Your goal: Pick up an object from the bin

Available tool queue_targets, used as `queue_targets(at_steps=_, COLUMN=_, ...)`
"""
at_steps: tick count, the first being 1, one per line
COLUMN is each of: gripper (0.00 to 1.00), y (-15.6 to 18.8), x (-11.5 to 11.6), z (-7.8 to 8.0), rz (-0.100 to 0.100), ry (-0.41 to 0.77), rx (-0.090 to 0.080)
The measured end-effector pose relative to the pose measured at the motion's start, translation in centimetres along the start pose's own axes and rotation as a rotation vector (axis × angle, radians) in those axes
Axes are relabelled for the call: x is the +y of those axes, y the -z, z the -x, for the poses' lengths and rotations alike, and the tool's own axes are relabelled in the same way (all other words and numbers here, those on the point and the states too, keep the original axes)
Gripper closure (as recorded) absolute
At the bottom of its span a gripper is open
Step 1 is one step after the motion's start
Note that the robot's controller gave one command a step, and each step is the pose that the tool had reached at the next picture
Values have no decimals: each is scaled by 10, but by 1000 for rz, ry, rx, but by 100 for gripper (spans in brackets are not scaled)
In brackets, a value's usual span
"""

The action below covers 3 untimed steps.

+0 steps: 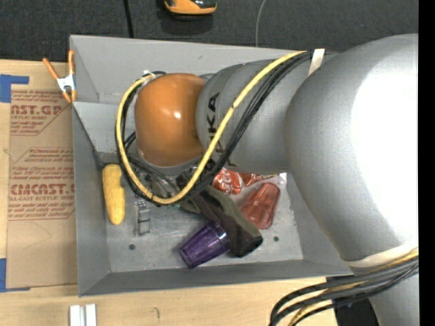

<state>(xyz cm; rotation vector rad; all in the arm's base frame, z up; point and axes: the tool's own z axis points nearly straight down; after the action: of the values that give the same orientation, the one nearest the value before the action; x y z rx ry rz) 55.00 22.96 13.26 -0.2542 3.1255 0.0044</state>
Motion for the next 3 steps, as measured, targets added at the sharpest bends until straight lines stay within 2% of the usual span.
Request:
queue_targets(at_steps=1, gripper=0, y=-18, x=-57, z=0, rz=-1, ry=53, rx=7)
queue_targets(at_steps=2, gripper=0, y=-15, x=-80, z=-2, rz=-3, ry=56, rx=8)
queue_targets(at_steps=3, gripper=0, y=22, x=-58, z=-7, rz=-2, ry=130, rx=-6)
